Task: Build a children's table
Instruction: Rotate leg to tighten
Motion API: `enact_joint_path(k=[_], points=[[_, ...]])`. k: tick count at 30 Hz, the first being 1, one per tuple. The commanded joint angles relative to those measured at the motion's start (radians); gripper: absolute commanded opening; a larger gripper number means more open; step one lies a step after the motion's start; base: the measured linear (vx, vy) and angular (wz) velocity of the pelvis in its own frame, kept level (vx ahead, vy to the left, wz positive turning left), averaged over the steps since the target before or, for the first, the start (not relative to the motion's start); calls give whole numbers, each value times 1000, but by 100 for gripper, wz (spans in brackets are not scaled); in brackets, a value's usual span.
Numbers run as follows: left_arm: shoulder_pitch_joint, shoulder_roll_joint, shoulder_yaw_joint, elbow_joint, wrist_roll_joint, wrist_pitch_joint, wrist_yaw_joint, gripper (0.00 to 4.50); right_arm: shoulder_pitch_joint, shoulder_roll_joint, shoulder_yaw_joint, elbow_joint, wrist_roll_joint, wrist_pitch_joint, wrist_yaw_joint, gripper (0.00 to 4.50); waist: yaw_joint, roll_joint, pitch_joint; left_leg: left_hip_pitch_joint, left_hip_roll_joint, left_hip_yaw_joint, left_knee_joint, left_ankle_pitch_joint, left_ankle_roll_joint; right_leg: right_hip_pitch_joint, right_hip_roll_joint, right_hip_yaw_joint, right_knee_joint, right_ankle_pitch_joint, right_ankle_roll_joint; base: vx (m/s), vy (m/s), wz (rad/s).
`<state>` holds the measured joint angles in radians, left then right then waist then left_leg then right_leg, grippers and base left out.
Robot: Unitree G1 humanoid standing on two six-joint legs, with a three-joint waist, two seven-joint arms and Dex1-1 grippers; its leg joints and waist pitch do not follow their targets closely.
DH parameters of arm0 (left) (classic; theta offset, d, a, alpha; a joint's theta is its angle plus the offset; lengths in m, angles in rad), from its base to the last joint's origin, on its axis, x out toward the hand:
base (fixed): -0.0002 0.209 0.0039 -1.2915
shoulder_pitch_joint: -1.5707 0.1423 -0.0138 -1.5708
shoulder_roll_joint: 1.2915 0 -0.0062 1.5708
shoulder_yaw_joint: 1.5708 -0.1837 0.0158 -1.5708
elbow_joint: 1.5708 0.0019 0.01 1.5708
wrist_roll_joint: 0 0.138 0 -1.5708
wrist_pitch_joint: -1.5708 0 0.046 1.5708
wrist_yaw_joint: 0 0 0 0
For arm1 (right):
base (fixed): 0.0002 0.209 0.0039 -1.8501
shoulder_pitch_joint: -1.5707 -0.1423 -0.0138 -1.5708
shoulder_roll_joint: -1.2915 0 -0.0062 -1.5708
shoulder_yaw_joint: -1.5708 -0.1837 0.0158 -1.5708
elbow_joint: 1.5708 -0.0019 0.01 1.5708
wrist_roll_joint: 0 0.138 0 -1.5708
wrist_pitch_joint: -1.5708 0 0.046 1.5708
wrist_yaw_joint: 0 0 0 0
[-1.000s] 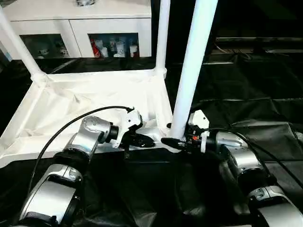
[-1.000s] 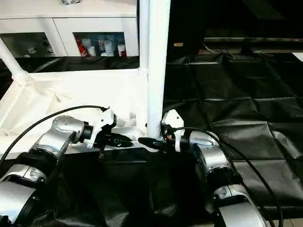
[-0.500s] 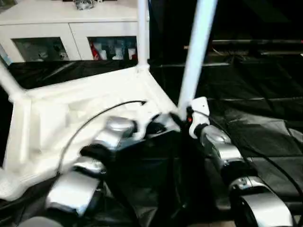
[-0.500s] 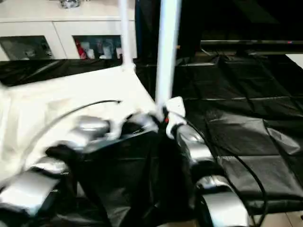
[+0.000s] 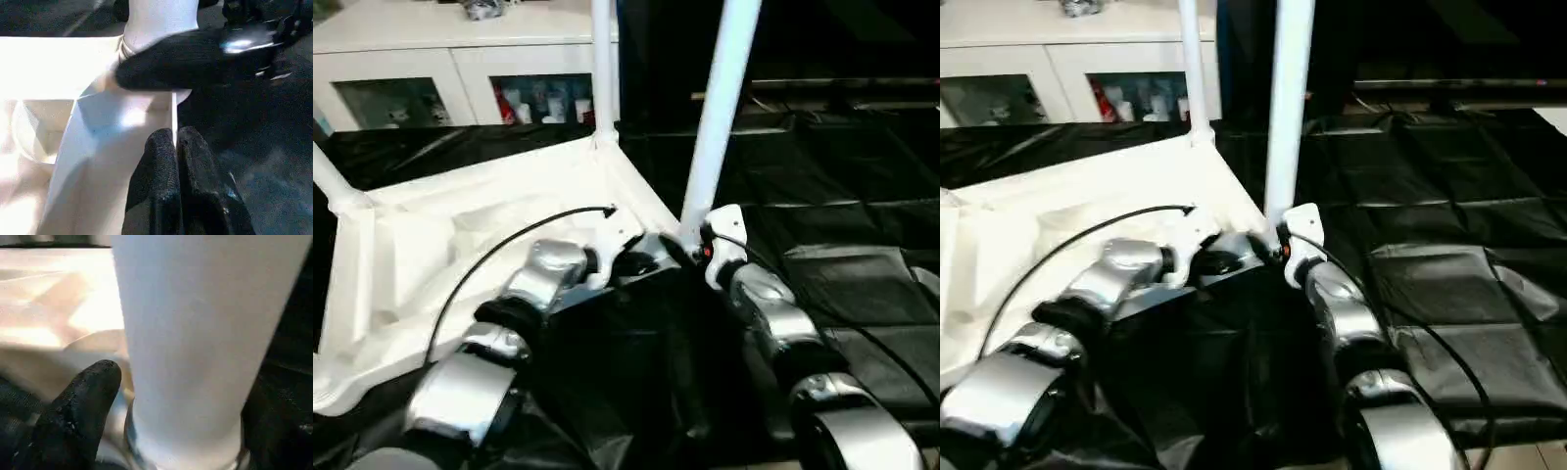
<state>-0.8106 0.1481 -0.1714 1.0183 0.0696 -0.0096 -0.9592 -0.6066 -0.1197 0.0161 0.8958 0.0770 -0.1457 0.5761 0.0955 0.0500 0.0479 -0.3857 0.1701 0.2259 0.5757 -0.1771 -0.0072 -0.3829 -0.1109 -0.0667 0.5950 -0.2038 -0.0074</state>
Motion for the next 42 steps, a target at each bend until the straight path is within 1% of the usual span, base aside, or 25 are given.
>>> enact_joint_path(k=[1,2,3,5,8,11,12,14,18,19,24,27,28,29,30,32,34,35,36,37,38,39,40,41,42], points=[[33,-3,-21,-30,-28,-27,-108,0,27,10,89,-28,14,15,174,370,8,-21,-57,17,74,-43,-75,-236,59,30,-66,40,-69,-173,-219,0,0,0],[44,13,-30,-43,-29,-33,-152,0,36,-11,103,-50,22,16,236,370,10,-19,-57,18,75,-43,-74,-234,63,30,-67,39,-67,-170,-224,0,0,0],[54,28,-37,-54,-32,-36,-189,0,44,-30,111,-68,28,15,294,370,11,-22,-57,16,74,-42,-71,-221,74,31,-67,39,-66,-158,-230,0,0,0],[72,56,-43,-76,-45,-39,-265,0,60,-69,126,-105,43,21,419,370,14,-21,-58,18,76,-41,-69,-209,87,30,-66,39,-63,-142,-243,0,0,0],[85,77,-45,-97,-57,-33,-319,0,68,-94,134,-126,50,29,482,370,20,-19,-60,21,79,-40,-69,-202,84,27,-65,40,-58,-125,-256,0,0,0],[103,112,-51,-130,-66,-14,-393,0,66,-120,127,-128,56,41,546,370,20,-20,-60,23,80,-39,-70,-200,75,27,-65,40,-54,-110,-265,0,0,0],[106,118,-51,-137,-67,-11,-404,0,65,-124,126,-128,60,45,557,370,19,-20,-61,22,80,-40,-70,-196,76,28,-64,40,-52,-102,-267,0,0,0],[109,126,-46,-145,-67,-6,-409,0,61,-130,126,-128,67,53,570,347,19,-19,-60,23,79,-38,-69,-190,76,26,-63,40,-50,-81,-273,0,0,0],[109,132,-43,-149,-68,-4,-408,0,63,-132,123,-132,71,64,584,326,20,-20,-61,23,77,-38,-67,-189,70,28,-66,41,-51,-88,-273,0,0,0],[110,133,-42,-150,-68,-3,-406,0,69,-130,125,-138,71,68,590,302,21,-20,-61,23,77,-38,-67,-185,71,28,-66,40,-51,-86,-272,0,0,0],[106,126,-33,-149,-64,0,-379,0,82,-123,132,-139,56,69,567,281,23,-20,-64,22,76,-37,-63,-162,78,29,-66,39,-47,-56,-275,0,0,0],[87,108,-22,-120,-47,2,-296,0,76,-110,125,-101,16,77,434,264,22,-20,-62,22,76,-38,-64,-168,75,28,-65,39,-49,-72,-273,0,0,0],[79,101,-19,-108,-40,4,-262,0,68,-104,119,-78,-1,82,371,261,20,-19,-60,24,77,-39,-67,-187,62,25,-65,40,-52,-103,-268,0,0,0],[69,91,-14,-93,-35,8,-226,0,59,-94,103,-52,-8,90,301,260,17,-19,-56,26,76,-39,-72,-221,38,22,-65,41,-57,-157,-261,0,0,0],[63,84,-11,-84,-33,10,-204,0,52,-87,93,-36,-11,95,257,259,15,-19,-55,27,76,-40,-74,-243,25,23,-66,42,-61,-189,-256,0,0,0],[42,57,2,-60,-31,16,-134,0,35,-60,45,6,3,115,118,259,11,-18,-53,32,76,-45,-80,-295,-15,21,-72,44,-72,-282,-228,0,0,0],[24,29,7,-42,-23,20,-66,0,24,-36,7,34,16,133,-3,259,8,-18,-52,33,75,-47,-82,-312,-27,18,-71,47,-76,-301,-212,0,0,0],[13,12,10,-30,-18,19,-19,0,19,-23,-12,49,23,143,-72,259,5,-20,-53,35,74,-46,-82,-312,-30,16,-69,48,-76,-291,-207,0,0,0],[13,12,10,-30,-18,19,-19,0,19,-23,-12,49,23,143,-72,259,4,-20,-52,34,73,-47,-82,-311,-31,16,-69,48,-77,-289,-206,0,0,0],[-9,-20,16,-4,-8,18,77,0,12,1,-28,68,26,151,-166,258,4,-14,-55,33,73,-48,-81,-304,-28,19,-69,47,-75,-276,-204,0,0,0],[-13,-25,17,0,-7,18,91,0,11,5,-30,70,25,152,-180,257,4,-16,-54,36,72,-45,-81,-303,-28,14,-67,48,-78,-260,-204,0,0,0],[-28,-50,22,16,-6,26,140,0,5,26,-30,80,20,152,-227,256,6,-8,-56,38,71,-46,-80,-304,-30,14,-67,48,-76,-250,-206,0,0,0],[-39,-67,25,29,-6,26,173,0,-1,42,-27,87,14,149,-252,256,3,-12,-56,35,69,-44,-80,-295,-28,17,-65,47,-76,-223,-208,0,0,0],[-47,-83,24,36,-7,28,185,0,-9,58,-22,92,9,148,-269,256,6,-8,-58,32,68,-45,-79,-281,-20,19,-65,46,-72,-198,-210,0,0,0],[-51,-90,22,39,-8,28,188,0,-15,67,-21,96,5,148,-278,256,6,-10,-59,31,68,-45,-79,-276,-16,21,-65,45,-71,-186,-210,0,0,0]])
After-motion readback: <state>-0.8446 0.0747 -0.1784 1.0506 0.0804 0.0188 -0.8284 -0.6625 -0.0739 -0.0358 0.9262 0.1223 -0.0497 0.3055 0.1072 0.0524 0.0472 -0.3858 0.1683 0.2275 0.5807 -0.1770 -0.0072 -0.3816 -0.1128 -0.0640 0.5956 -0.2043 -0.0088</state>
